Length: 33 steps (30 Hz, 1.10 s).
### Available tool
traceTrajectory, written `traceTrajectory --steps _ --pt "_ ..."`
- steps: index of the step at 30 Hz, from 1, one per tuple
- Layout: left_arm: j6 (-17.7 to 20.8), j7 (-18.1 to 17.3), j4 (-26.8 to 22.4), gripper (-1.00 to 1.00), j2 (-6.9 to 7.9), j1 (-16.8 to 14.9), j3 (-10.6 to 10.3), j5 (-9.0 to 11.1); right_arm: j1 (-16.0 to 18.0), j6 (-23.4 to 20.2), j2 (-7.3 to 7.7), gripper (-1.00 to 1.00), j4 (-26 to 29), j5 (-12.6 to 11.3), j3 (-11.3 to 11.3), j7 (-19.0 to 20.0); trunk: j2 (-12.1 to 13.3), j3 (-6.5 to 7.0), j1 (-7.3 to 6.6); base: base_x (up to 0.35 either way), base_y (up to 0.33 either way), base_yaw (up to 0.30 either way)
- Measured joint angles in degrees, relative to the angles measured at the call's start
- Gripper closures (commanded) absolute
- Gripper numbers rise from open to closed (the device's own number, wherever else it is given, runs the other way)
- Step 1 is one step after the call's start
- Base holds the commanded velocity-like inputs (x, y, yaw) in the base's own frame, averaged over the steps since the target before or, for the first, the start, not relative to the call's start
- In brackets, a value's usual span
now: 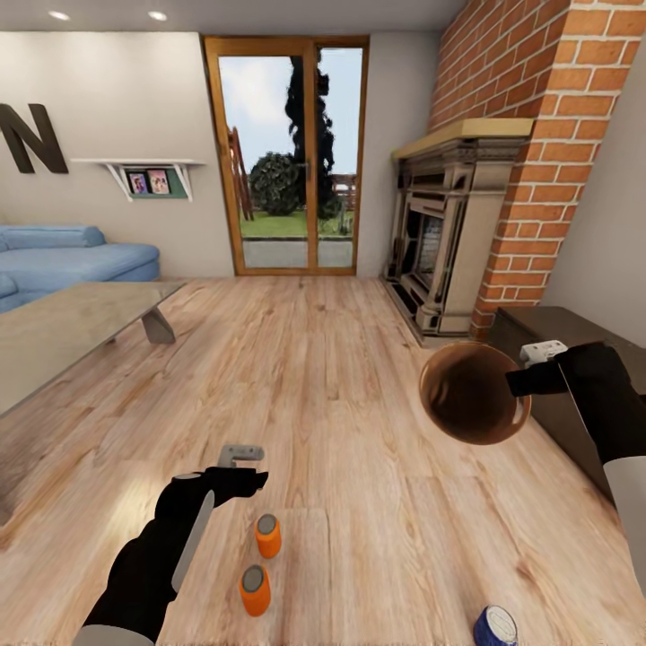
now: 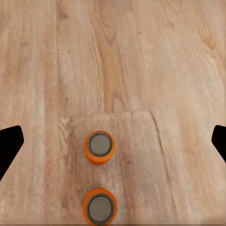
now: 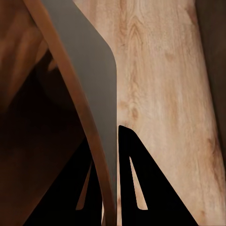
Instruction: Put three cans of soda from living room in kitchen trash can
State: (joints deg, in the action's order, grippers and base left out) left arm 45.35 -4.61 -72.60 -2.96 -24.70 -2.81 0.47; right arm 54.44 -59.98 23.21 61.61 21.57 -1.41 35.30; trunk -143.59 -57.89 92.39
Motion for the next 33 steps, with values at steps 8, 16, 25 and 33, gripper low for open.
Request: traceTrajectory --steps 8,16,25,33 --pt "0.0 0.1 0.4 -1.0 -0.31 0.0 0.0 -0.3 0.1 0.0 0.0 1.0 -0.1 0.0 -0.2 0.0 -0.1 -2.47 0.21 0.0 0.0 0.0" --pt "0.0 0.2 0.4 -1.0 -0.38 0.0 0.2 -0.2 0.2 0.0 0.0 1.0 -0.3 0.0 -0.3 0.0 -0.2 -4.96 0.41 0.0 0.0 0.0" --pt "0.0 0.1 0.3 -1.0 -0.33 0.0 0.4 -0.2 0.3 0.1 -0.04 1.0 -0.1 0.0 -0.4 0.0 -0.3 -7.76 0.65 0.0 0.0 0.0" --pt "0.0 0.1 0.2 -1.0 -0.35 0.0 0.4 -0.2 0.4 0.1 -0.08 1.0 0.0 0.0 -0.3 0.0 -0.4 -9.97 0.85 0.0 0.0 0.0"
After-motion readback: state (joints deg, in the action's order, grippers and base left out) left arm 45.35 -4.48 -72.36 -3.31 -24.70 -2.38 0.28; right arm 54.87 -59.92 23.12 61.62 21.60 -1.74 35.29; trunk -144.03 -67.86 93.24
